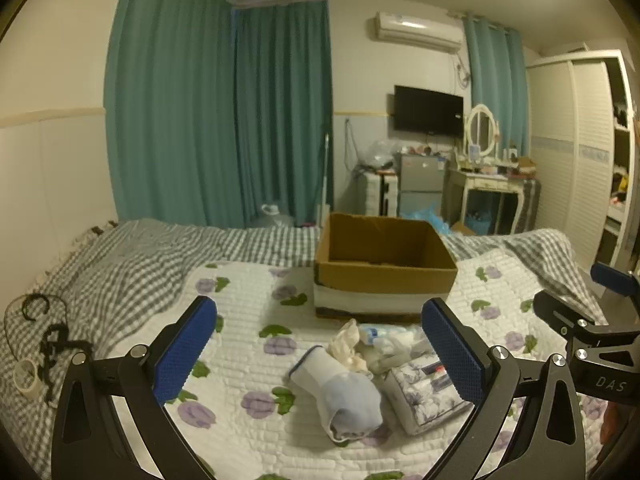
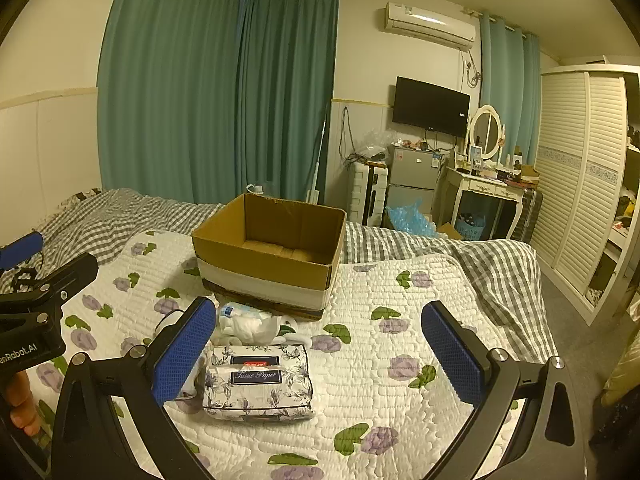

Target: Organize soft objects

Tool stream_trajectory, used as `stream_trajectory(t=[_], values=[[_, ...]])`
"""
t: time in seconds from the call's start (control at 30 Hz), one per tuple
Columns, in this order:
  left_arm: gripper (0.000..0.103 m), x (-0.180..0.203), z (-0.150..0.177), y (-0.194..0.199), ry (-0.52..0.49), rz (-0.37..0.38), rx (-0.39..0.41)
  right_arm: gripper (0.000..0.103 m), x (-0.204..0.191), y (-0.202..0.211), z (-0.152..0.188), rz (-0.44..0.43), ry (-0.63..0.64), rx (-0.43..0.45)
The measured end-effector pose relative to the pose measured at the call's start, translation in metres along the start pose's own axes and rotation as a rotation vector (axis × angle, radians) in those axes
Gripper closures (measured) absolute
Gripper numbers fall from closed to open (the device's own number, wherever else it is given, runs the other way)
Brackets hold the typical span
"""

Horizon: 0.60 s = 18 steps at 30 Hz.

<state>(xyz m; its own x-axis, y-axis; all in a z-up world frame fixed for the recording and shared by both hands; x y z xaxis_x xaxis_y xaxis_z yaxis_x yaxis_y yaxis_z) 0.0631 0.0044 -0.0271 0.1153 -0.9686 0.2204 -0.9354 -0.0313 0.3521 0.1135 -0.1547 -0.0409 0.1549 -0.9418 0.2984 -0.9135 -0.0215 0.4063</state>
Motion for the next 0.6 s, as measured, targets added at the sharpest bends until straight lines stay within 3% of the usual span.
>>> stream_trajectory(t=[0.6], values=[[0.0,-0.002,0.002,-0.001,0.004,-0.003,-0.007,0.0,-0.001,-0.004,0.011,-0.002,-0.001,-0.014]])
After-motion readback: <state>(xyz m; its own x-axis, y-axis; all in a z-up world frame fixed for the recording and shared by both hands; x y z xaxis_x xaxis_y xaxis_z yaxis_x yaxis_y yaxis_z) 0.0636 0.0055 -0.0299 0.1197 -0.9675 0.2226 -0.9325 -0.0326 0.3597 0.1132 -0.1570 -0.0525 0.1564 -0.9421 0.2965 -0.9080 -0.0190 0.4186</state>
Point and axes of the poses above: each gripper's, at about its wrist camera, not at the fingertips, and y roughly against the way its jaws point, x to its right, z to its underside, the point moved 7 cm from there along -y, roughly the way its jaws point, and after that the axes turned 14 degrees about y, right-handed, at the moved point
